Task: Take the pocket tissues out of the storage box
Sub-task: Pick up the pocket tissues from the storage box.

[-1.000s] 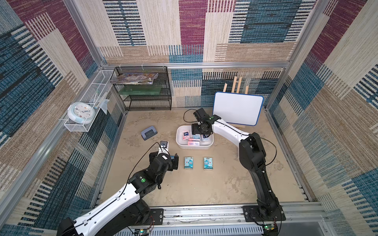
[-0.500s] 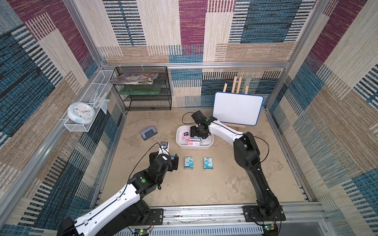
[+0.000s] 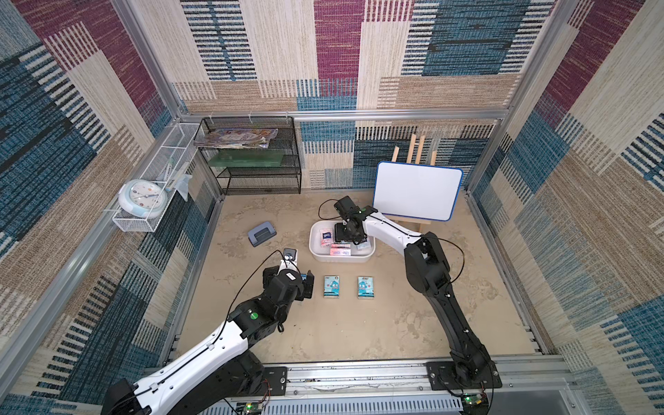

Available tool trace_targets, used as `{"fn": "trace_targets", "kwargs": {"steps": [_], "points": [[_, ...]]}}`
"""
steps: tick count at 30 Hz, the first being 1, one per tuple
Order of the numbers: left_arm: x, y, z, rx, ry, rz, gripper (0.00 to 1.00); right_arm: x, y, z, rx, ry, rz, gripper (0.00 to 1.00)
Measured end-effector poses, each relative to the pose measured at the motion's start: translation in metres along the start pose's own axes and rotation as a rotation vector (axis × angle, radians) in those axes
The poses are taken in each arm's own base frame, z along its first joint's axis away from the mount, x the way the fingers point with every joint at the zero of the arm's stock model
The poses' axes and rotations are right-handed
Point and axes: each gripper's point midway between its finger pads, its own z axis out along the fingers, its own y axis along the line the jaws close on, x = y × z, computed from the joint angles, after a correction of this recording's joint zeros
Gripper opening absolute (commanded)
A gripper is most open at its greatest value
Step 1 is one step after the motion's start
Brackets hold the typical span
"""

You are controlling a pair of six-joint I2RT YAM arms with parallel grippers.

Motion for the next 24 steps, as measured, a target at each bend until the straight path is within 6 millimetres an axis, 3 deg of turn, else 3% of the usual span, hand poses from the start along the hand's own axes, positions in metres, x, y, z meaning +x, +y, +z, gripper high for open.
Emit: {"fn": "trace_targets", "kwargs": {"steps": [6, 15, 24], "points": [[-0.002, 0.000, 0.000, -0.002, -0.002, -0.003, 1.00, -0.001, -0.001, -0.010, 0.005, 0.005, -0.001, 0.57], [-0.010, 0.000, -0.001, -0.002, -0.017, -0.007, 1.00, -0.018, 0.007, -0.045, -0.026, -0.050, 0.000, 0.56], [-0.018, 0.000, -0.004, 0.002, -0.035, -0.027, 1.00, -0.020, 0.005, -0.094, -0.053, -0.096, -0.001, 0.55]]}}
